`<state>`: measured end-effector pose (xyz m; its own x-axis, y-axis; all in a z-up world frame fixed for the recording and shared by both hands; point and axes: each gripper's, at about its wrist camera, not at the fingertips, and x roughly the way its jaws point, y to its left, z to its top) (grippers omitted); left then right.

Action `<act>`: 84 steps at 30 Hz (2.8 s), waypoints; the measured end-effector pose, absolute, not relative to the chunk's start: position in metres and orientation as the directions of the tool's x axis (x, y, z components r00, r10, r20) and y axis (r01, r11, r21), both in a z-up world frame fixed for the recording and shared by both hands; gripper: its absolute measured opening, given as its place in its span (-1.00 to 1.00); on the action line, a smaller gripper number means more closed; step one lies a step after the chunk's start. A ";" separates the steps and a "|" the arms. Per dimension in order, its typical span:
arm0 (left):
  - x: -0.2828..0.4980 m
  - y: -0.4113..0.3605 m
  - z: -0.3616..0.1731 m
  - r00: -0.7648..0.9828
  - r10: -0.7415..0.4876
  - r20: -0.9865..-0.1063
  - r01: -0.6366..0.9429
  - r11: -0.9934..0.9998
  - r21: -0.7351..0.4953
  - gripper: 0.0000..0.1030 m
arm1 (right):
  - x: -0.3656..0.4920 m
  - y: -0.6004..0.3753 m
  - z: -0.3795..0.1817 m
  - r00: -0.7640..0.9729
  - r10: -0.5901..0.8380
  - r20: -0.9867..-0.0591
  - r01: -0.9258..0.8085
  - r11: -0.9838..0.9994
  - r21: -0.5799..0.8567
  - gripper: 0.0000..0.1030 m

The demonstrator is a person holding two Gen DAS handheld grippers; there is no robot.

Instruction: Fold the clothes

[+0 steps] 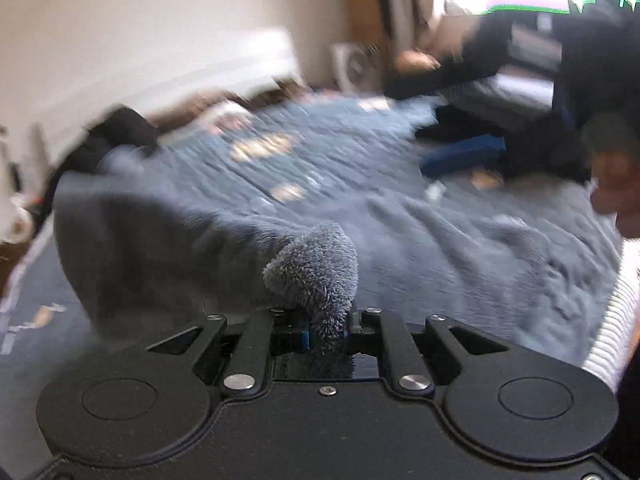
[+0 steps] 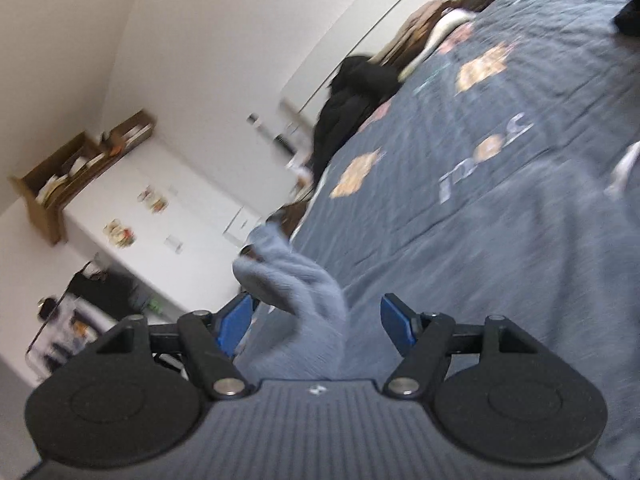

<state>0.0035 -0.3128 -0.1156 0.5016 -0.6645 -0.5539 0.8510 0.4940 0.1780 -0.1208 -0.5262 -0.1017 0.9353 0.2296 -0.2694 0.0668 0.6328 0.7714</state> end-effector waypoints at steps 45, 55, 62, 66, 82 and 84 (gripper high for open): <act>-0.037 -0.256 -0.093 0.468 -0.641 -0.608 0.803 0.597 -0.011 0.44 | -0.131 -0.493 -0.148 0.839 0.298 -0.456 0.206 0.601 0.772 -0.79; -0.039 -0.258 -0.095 0.459 -0.644 -0.612 0.808 0.589 -0.013 0.44 | -0.124 -0.496 -0.176 0.792 0.293 -0.536 0.265 0.625 0.734 -0.46; -0.043 -0.256 -0.094 0.462 -0.648 -0.606 0.804 0.594 -0.022 0.44 | -0.110 -0.493 -0.185 0.823 0.254 -0.509 0.306 0.556 0.773 0.29; -0.045 -0.258 -0.095 0.459 -0.647 -0.609 0.805 0.593 -0.024 0.44 | -0.098 -0.486 -0.187 0.781 0.213 -0.587 0.375 0.592 0.714 -0.60; -0.055 -0.266 -0.093 0.438 -0.676 -0.592 0.828 0.560 -0.027 0.45 | -0.168 -0.555 -0.096 0.902 0.014 -0.431 0.345 0.578 0.740 -0.75; -0.056 -0.269 -0.095 0.431 -0.680 -0.593 0.833 0.553 -0.029 0.45 | -0.179 -0.570 -0.104 0.890 -0.035 -0.454 0.393 0.563 0.727 -0.75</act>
<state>-0.0564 -0.2695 -0.0946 0.4310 -0.6802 -0.5929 0.8329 0.5527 -0.0286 -0.1794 -0.5705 -0.1039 0.8904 -0.0354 -0.4537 0.3930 0.5628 0.7272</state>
